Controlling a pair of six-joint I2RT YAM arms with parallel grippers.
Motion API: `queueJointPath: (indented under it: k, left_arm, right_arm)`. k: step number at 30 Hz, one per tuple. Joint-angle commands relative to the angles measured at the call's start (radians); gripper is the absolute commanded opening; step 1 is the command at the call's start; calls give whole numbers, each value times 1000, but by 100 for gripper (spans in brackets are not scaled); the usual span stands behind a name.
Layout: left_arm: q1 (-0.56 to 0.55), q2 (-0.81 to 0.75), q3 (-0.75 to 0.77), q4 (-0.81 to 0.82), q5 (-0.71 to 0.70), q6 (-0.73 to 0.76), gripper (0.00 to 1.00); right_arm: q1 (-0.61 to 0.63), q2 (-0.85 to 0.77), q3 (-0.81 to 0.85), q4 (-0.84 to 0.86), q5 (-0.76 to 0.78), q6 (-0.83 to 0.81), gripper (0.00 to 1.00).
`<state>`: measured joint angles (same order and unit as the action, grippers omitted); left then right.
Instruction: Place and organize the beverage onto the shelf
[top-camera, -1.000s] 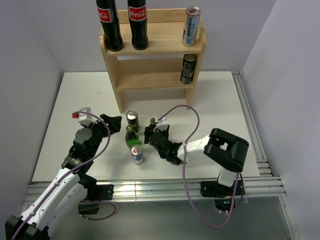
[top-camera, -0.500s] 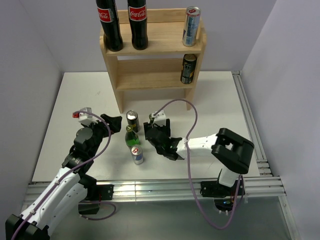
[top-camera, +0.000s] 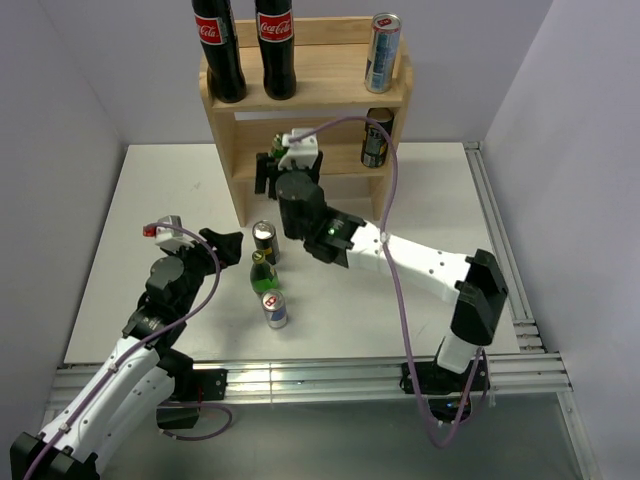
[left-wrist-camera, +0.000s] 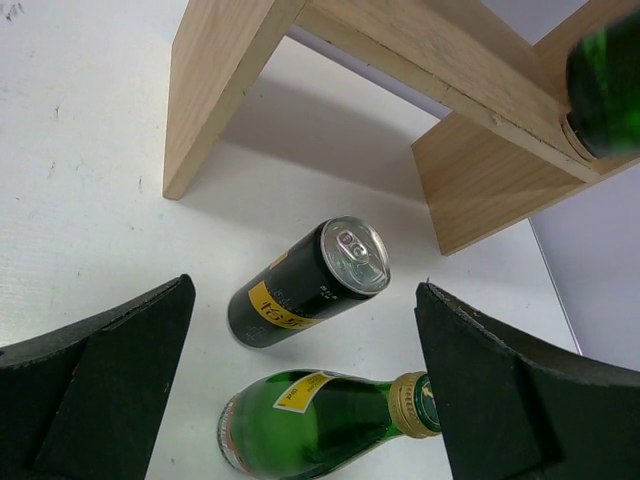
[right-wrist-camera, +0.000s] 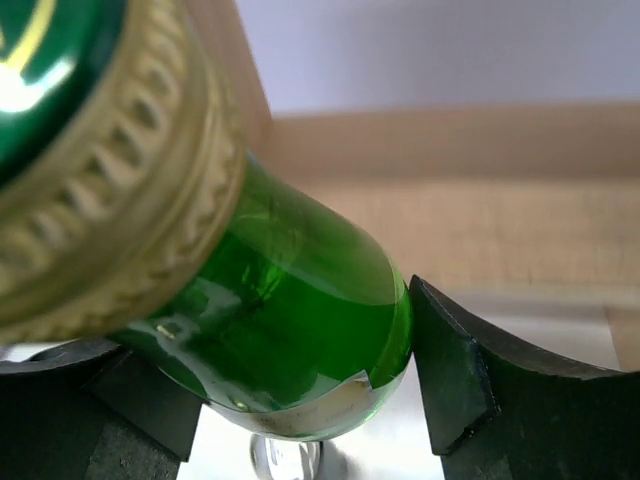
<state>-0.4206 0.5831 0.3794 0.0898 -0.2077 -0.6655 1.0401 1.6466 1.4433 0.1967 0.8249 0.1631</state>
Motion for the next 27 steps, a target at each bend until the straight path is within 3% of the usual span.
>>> queueJointPath:
  k: [1, 6, 10, 27]
  left_arm:
    - [-3, -20, -2, 16, -13, 23, 99]
    - [-3, -31, -2, 10, -15, 24, 99]
    - [-3, -34, 0, 8, -15, 24, 99]
    - [-4, -42, 0, 8, -4, 24, 99]
  right_arm:
    - [-54, 77, 208, 4, -45, -45, 0]
    - [-97, 229, 449, -107, -92, -33, 0]
    - [-104, 301, 544, -149, -107, -16, 0]
    - [-109, 395, 610, -123, -116, 30, 0]
